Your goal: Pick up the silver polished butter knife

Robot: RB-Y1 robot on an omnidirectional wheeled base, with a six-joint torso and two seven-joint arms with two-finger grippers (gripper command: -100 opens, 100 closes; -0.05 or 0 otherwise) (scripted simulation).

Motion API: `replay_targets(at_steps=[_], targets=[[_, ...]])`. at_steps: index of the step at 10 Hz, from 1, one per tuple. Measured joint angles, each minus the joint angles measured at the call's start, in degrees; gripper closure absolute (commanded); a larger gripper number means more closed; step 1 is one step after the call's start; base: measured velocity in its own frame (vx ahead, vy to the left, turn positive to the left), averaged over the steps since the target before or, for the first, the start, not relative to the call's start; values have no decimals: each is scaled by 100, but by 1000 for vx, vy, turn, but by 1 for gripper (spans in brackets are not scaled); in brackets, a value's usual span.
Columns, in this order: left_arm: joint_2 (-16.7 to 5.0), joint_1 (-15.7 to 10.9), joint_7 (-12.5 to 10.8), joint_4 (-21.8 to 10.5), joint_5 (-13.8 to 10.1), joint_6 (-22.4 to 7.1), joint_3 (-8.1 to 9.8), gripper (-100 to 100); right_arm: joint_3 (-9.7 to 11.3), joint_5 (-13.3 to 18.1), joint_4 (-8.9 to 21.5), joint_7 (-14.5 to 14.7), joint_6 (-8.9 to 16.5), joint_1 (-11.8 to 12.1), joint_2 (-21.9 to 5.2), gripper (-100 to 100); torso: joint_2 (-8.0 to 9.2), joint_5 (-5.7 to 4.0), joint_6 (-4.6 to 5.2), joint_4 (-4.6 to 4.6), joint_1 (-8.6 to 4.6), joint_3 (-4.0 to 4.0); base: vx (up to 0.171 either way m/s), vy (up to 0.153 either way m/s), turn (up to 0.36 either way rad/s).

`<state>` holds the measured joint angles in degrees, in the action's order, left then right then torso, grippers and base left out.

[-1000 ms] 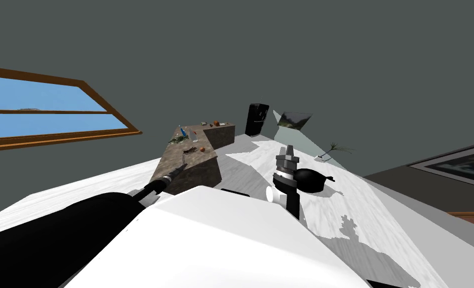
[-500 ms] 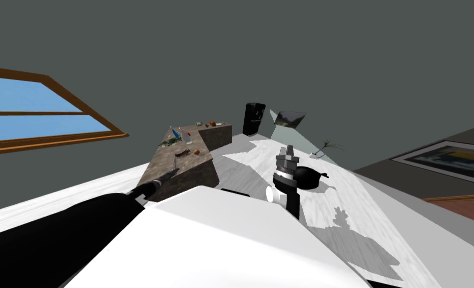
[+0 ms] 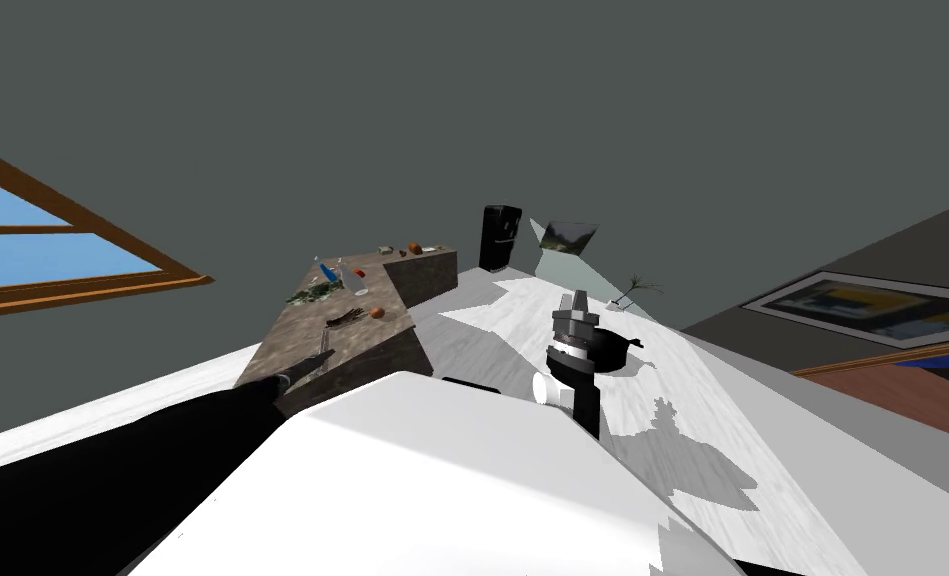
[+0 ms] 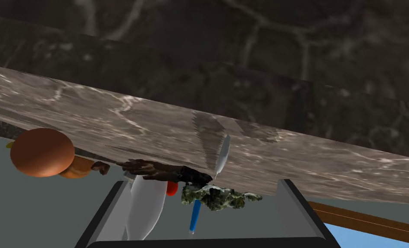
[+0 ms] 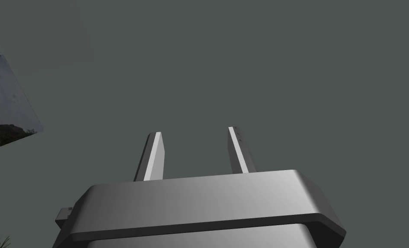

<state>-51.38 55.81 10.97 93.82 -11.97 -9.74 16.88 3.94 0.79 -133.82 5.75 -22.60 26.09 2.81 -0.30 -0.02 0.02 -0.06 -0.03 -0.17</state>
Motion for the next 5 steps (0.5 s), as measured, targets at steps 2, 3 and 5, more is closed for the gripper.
replay_targets(at_steps=[2,3,5], targets=[[-210,174,-47,-311,-53,-82,-31,-100,0,0,0,0,0,0,0,0,-8,2,-1,-2,7,-5,100,20,-131],[-244,274,-66,-315,-40,-189,-19,-100,0,0,0,0,0,0,0,0,-3,2,0,-1,5,-2,82,28,-133],[-392,371,-126,-494,-90,-264,-63,-100,-1,0,0,0,0,0,0,0,11,3,-3,2,8,5,52,34,-100]])
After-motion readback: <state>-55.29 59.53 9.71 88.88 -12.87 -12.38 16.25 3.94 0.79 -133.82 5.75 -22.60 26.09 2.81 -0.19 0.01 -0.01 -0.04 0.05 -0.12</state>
